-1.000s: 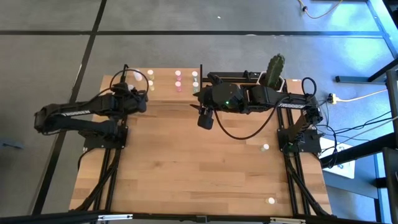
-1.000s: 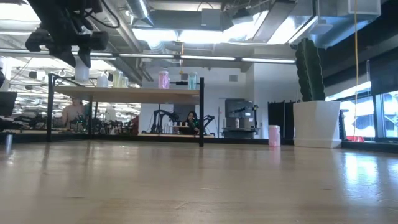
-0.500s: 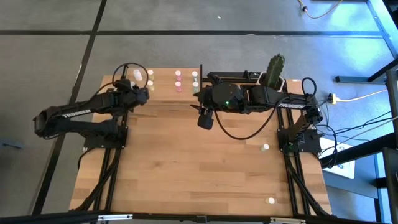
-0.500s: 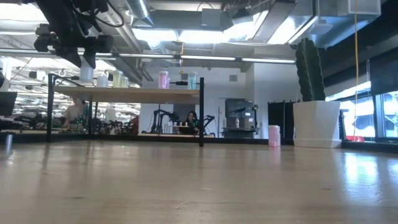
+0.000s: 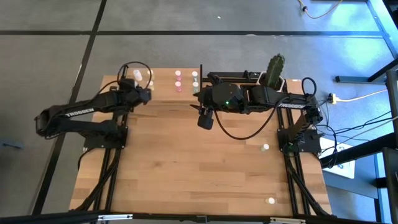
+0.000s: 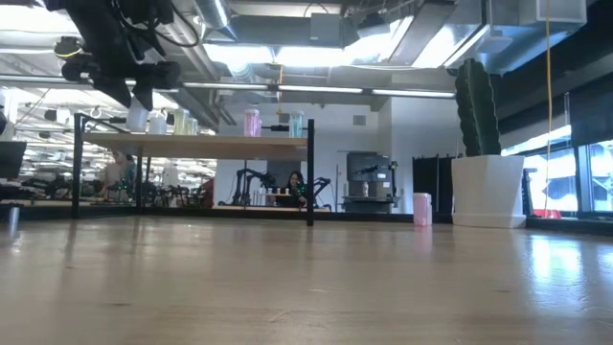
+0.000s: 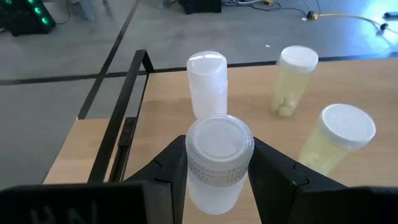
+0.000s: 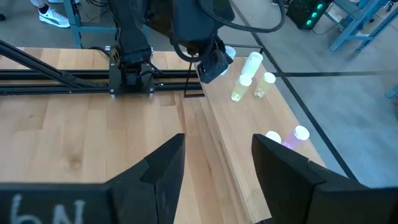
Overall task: Pick and place medicine bottles onto shelf by color
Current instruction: Put the bottom white pill bottle on the shelf and align it with the other white pill bottle
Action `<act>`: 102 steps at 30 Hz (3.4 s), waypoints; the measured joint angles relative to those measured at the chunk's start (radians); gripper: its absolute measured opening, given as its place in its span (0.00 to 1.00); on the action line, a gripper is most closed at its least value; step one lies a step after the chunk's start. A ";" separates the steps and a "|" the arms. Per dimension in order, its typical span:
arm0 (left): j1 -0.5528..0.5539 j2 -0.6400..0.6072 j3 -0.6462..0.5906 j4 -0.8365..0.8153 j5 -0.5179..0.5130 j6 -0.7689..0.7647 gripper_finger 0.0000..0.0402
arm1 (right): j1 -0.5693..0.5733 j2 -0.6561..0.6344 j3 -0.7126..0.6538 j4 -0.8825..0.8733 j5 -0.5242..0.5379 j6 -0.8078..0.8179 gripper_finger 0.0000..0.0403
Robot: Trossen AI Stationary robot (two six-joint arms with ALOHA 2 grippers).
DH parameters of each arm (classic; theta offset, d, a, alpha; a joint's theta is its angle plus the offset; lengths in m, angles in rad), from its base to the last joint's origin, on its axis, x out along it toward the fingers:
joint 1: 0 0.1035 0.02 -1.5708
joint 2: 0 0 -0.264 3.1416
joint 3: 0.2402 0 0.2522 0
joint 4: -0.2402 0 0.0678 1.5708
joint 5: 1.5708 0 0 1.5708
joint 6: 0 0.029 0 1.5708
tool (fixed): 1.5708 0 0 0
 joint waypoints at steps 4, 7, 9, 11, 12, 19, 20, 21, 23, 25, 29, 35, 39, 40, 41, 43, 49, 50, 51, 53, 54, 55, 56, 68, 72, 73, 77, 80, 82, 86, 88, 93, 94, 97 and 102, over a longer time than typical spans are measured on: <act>0.000 0.026 0.000 0.007 0.000 0.023 0.31 | 0.000 0.000 0.000 0.000 0.000 0.000 0.47; 0.000 0.035 0.000 0.018 -0.003 0.023 0.31 | 0.000 0.000 0.000 0.000 0.000 0.000 0.47; 0.000 0.038 0.000 0.018 -0.015 0.023 0.31 | 0.000 0.000 0.000 0.000 0.000 0.000 0.47; 0.000 0.038 0.000 0.018 -0.024 0.023 0.31 | 0.000 0.000 0.000 0.000 0.000 0.000 0.47; 0.000 0.038 0.000 0.018 -0.025 0.022 0.31 | 0.000 0.000 0.000 0.000 0.000 0.000 0.47; 0.000 0.038 0.000 0.018 -0.026 0.016 0.31 | 0.000 0.000 0.000 0.000 0.000 0.000 0.47; 0.000 0.038 0.000 0.018 -0.026 0.015 0.31 | 0.000 0.000 0.000 0.000 0.000 -0.001 0.47; 0.000 0.038 0.000 0.018 -0.026 0.016 0.31 | 0.000 0.000 0.000 0.000 0.000 -0.001 0.47; 0.000 0.038 0.000 0.018 -0.026 0.016 0.31 | 0.000 0.000 0.000 0.000 0.000 0.001 0.47; 0.000 0.038 0.000 0.018 -0.026 0.016 0.31 | 0.000 0.000 0.000 0.000 0.000 -0.001 0.47; 0.000 0.038 0.000 0.018 -0.026 0.015 0.31 | 0.000 0.000 0.000 0.000 0.000 0.000 0.47; 0.000 0.038 0.000 0.018 -0.024 0.015 0.31 | 0.000 0.000 0.000 0.000 0.000 -0.001 0.47; 0.000 0.038 0.000 0.018 -0.006 0.015 0.31 | 0.000 0.000 0.000 0.000 0.000 0.000 0.47; 0.000 0.038 0.000 0.018 -0.003 0.015 0.31 | 0.000 0.000 0.000 0.000 0.000 0.000 0.47; 0.000 0.038 0.000 0.018 -0.002 0.015 0.31 | 0.000 0.000 0.000 0.000 0.000 -0.001 0.47; 0.000 0.038 0.000 0.018 -0.002 0.015 0.31 | 0.000 0.000 0.000 0.000 0.000 0.000 0.47; 0.000 0.038 0.000 0.018 -0.001 -0.046 0.31 | 0.000 0.000 0.000 0.000 0.000 0.001 0.47; 0.000 0.038 0.000 0.018 -0.003 -0.056 0.31 | 0.000 0.000 0.000 0.000 0.000 0.000 0.47; 0.000 0.038 0.000 0.018 -0.004 -0.056 0.31 | 0.000 0.000 0.000 0.000 0.000 -0.001 0.47; 0.000 0.038 0.000 0.017 -0.015 -0.056 0.31 | 0.000 0.000 0.000 0.000 0.000 0.000 0.47; 0.000 0.038 0.000 0.015 -0.023 -0.059 0.31 | 0.000 0.000 0.000 0.000 0.000 0.001 0.47; 0.000 0.038 0.000 0.014 -0.030 -0.062 0.31 | 0.000 0.000 0.000 0.000 0.000 0.000 0.47; 0.000 0.038 0.000 0.014 -0.038 -0.069 0.31 | 0.000 0.000 0.000 0.000 0.000 -0.001 0.47; 0.000 0.038 -0.057 0.047 -0.061 -0.140 0.31 | 0.000 0.000 0.000 0.000 0.000 0.000 0.47; -0.001 0.038 -0.074 0.083 -0.064 -0.141 0.31 | 0.000 0.000 0.000 0.000 0.000 -0.001 0.47; -0.001 0.038 -0.075 0.085 -0.064 -0.140 0.31 | 0.000 0.000 0.000 0.000 0.000 -0.001 0.47; -0.001 0.038 -0.076 0.094 -0.068 -0.133 0.31 | 0.000 0.000 0.000 0.000 0.000 -0.001 0.47; -0.001 0.038 -0.076 0.094 -0.077 -0.134 0.31 | 0.000 0.000 0.000 0.000 0.000 0.001 0.47; -0.001 0.038 -0.076 0.095 -0.078 -0.134 0.31 | 0.000 0.000 0.000 0.000 0.000 -0.001 0.47; -0.001 0.038 -0.076 0.095 -0.079 -0.134 0.32 | 0.000 0.000 0.000 0.000 0.000 0.000 0.47; -0.001 0.038 -0.076 0.095 -0.084 -0.134 0.34 | 0.000 0.000 0.000 0.000 0.000 -0.001 0.47; 0.000 0.038 -0.076 0.095 -0.086 -0.135 0.40 | 0.000 0.000 0.000 0.000 0.000 -0.001 0.47; 0.000 0.038 -0.076 0.095 -0.086 -0.135 0.41 | 0.000 0.000 0.000 0.000 0.000 0.000 0.47; 0.000 0.038 -0.076 0.095 -0.087 -0.137 0.44 | 0.000 0.000 0.000 0.000 0.000 0.000 0.47; 0.000 0.038 -0.076 0.095 -0.088 -0.138 0.50 | 0.000 0.000 0.000 0.000 0.000 0.000 0.47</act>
